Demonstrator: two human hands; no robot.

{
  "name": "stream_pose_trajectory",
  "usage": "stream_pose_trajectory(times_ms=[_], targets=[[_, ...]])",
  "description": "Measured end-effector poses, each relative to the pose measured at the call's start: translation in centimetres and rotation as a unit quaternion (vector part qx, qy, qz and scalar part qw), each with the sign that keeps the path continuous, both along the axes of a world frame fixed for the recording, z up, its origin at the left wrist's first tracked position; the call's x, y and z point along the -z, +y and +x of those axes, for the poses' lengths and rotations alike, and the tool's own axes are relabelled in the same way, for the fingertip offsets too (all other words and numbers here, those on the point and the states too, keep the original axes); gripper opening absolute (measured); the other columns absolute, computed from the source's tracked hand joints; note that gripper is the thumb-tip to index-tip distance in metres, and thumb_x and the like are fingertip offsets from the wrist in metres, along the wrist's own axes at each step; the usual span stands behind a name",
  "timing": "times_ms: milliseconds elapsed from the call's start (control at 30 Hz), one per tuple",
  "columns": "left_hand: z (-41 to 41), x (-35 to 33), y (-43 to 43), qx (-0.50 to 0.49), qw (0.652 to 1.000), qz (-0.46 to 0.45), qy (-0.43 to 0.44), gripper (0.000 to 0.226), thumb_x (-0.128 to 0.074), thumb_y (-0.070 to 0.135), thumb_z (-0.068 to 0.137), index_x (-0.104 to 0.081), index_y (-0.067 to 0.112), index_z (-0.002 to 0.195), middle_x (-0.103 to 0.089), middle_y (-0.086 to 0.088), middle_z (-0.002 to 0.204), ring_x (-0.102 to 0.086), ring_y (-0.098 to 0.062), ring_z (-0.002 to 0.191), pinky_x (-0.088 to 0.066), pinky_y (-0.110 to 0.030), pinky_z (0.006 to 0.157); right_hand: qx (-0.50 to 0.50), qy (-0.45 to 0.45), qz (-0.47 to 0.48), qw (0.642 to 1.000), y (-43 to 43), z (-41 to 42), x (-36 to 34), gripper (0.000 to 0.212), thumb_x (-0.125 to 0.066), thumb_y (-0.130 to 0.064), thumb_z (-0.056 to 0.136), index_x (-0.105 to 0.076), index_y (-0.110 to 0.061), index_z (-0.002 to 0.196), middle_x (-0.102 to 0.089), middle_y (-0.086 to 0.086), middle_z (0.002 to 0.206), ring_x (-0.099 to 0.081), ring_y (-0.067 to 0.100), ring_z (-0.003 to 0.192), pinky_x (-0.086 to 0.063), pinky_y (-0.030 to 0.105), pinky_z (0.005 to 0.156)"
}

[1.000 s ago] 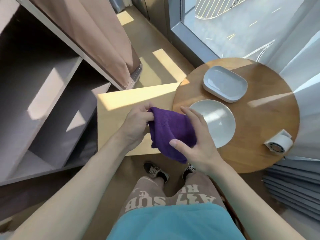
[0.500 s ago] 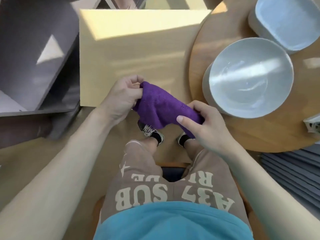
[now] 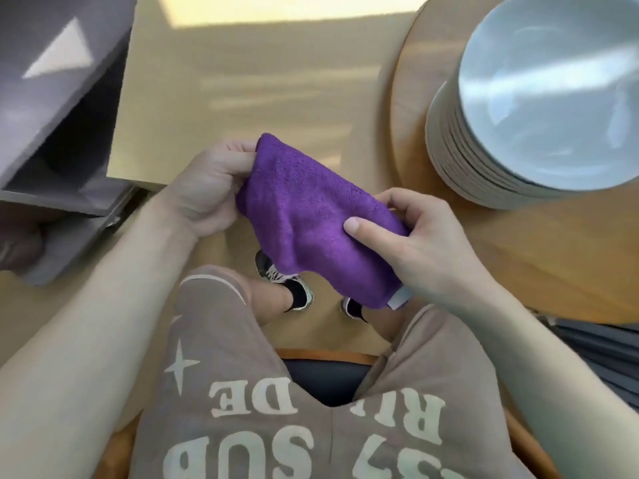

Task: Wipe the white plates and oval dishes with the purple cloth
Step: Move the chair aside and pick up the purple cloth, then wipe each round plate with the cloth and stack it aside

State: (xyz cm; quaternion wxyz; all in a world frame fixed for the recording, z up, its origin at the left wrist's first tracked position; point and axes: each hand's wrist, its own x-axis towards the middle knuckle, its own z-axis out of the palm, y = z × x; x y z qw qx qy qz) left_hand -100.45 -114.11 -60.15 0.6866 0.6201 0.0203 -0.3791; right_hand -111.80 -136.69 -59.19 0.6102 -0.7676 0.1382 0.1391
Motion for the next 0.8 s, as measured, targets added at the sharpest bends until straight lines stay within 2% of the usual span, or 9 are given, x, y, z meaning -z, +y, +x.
stream_pose_trajectory(times_ms=[67, 200, 333, 400, 467, 533, 600, 667, 800], targets=[[-1.4, 0.7, 0.4, 0.002, 1.0, -0.026, -0.017, 0.034, -0.049, 0.012, 0.081, -0.077, 0.019, 0.064, -0.069, 0.004, 0.065, -0.063, -0.012, 0.06, -0.046, -0.02, 0.057, -0.014, 0.001, 0.002, 1.0, 0.2, -1.3, 0.8, 0.022, -0.085, -0.033, 0.084, -0.073, -0.015, 0.09, -0.075, 0.006, 0.082, -0.072, 0.028, 0.075, -0.058, 0.043, 0.067], [-6.4, 1.4, 1.6, 0.002, 0.997, -0.039, -0.059, 0.029, -0.05, 0.025, 0.087, -0.075, 0.022, 0.072, -0.067, 0.002, 0.074, -0.062, -0.017, 0.072, -0.046, -0.032, 0.071, 0.021, -0.025, 0.108, 0.994, 0.2, -7.0, 0.7, 0.031, -0.085, -0.024, 0.072, -0.074, -0.014, 0.099, -0.077, 0.005, 0.087, -0.072, 0.019, 0.074, -0.056, 0.033, 0.062], [-13.0, -2.3, 0.9, 0.008, 0.998, -0.054, -0.035, 0.024, -0.05, 0.028, 0.089, -0.069, 0.018, 0.08, -0.063, 0.001, 0.074, -0.061, -0.018, 0.069, -0.05, -0.027, 0.067, 0.134, -0.045, 0.216, 0.966, 0.3, -12.7, -1.4, 0.053, -0.082, -0.005, 0.072, -0.066, 0.005, 0.121, -0.075, 0.023, 0.106, -0.072, 0.033, 0.087, -0.059, 0.046, 0.076], [-15.4, -3.9, 0.4, 0.01, 0.996, -0.074, -0.057, 0.038, -0.045, 0.031, 0.095, -0.074, 0.019, 0.075, -0.067, 0.001, 0.071, -0.063, -0.016, 0.063, -0.049, -0.024, 0.061, 0.178, -0.085, 0.257, 0.946, -0.2, -15.0, -2.9, 0.057, -0.081, -0.006, 0.07, -0.065, 0.006, 0.124, -0.073, 0.026, 0.113, -0.073, 0.034, 0.092, -0.061, 0.046, 0.08], [-17.9, -5.5, 0.0, 0.004, 0.993, -0.089, -0.075, 0.038, -0.043, 0.031, 0.1, -0.075, 0.016, 0.088, -0.069, -0.002, 0.079, -0.065, -0.018, 0.069, -0.049, -0.028, 0.067, 0.189, -0.116, 0.277, 0.935, -0.4, -16.7, -4.3, 0.059, -0.082, -0.009, 0.07, -0.065, 0.004, 0.125, -0.072, 0.025, 0.116, -0.073, 0.037, 0.1, -0.061, 0.045, 0.082], [-19.8, -6.8, -0.5, -0.005, 0.988, -0.127, -0.089, 0.043, -0.039, 0.026, 0.104, -0.078, 0.016, 0.09, -0.071, -0.001, 0.082, -0.068, -0.016, 0.074, -0.054, -0.026, 0.069, 0.186, -0.151, 0.295, 0.925, -0.4, -17.7, -5.5, 0.057, -0.081, -0.01, 0.076, -0.064, 0.006, 0.127, -0.069, 0.029, 0.121, -0.068, 0.045, 0.112, -0.058, 0.054, 0.094], [-21.2, -7.9, -0.8, -0.021, 0.984, -0.145, -0.103, 0.047, -0.037, 0.024, 0.106, -0.08, 0.017, 0.088, -0.072, -0.001, 0.084, -0.069, -0.015, 0.077, -0.056, -0.024, 0.068, 0.203, -0.166, 0.294, 0.919, -0.5, -18.4, -6.5, 0.05, -0.08, -0.009, 0.082, -0.064, 0.006, 0.127, -0.069, 0.029, 0.12, -0.068, 0.045, 0.112, -0.057, 0.055, 0.095], [-22.0, -8.1, -1.0, -0.031, 0.982, -0.148, -0.116, 0.045, -0.036, 0.026, 0.107, -0.078, 0.016, 0.095, -0.072, -0.001, 0.088, -0.069, -0.014, 0.079, -0.056, -0.025, 0.07, 0.22, -0.173, 0.261, 0.924, -0.6, -19.1, -7.0, 0.041, -0.08, -0.01, 0.085, -0.068, 0.002, 0.123, -0.074, 0.023, 0.112, -0.072, 0.038, 0.1, -0.061, 0.048, 0.084], [-23.0, -7.9, -0.9, -0.031, 0.981, -0.146, -0.122, 0.038, -0.039, 0.039, 0.104, -0.065, 0.013, 0.114, -0.067, -0.005, 0.104, -0.062, -0.022, 0.096, -0.05, -0.038, 0.087, 0.256, -0.173, 0.208, 0.928, -0.7, -19.8, -7.3, 0.029, -0.081, -0.012, 0.084, -0.074, -0.003, 0.111, -0.076, 0.02, 0.104, -0.074, 0.034, 0.091, -0.063, 0.047, 0.08]])
